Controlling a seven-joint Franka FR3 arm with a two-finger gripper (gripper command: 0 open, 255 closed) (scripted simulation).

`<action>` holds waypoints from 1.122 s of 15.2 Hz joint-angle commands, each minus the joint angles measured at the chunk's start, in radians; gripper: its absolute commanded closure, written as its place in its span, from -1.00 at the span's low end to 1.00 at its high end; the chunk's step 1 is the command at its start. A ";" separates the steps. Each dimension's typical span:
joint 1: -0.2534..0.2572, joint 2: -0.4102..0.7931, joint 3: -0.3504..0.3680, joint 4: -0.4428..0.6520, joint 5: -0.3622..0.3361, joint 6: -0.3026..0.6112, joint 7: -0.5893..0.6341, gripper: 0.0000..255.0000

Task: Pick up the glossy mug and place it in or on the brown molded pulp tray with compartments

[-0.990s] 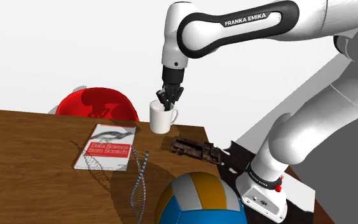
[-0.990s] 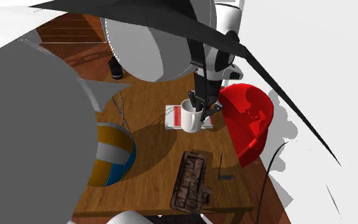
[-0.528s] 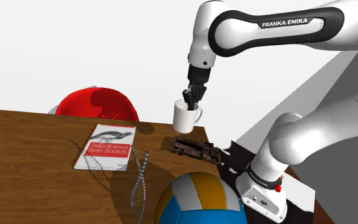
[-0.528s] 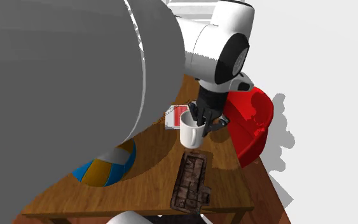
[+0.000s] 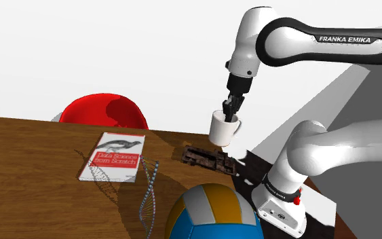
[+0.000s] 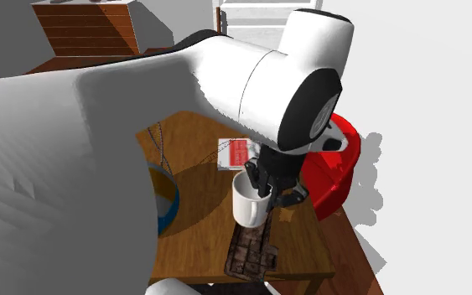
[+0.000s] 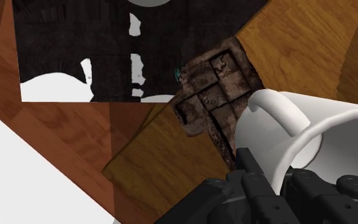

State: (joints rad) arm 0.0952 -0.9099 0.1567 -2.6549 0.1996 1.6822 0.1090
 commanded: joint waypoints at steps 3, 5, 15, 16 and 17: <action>0.001 -0.015 0.000 -0.056 0.002 0.040 -0.010 1.00; 0.003 -0.014 0.003 -0.082 0.007 0.067 -0.012 1.00; 0.013 0.013 0.025 -0.203 0.031 0.214 -0.024 1.00; 0.014 0.019 0.027 -0.217 0.035 0.234 -0.026 1.00; 0.014 0.019 0.027 -0.218 0.035 0.234 -0.026 1.00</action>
State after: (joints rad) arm 0.1084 -0.8892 0.1833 -2.8653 0.2329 1.9103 0.0840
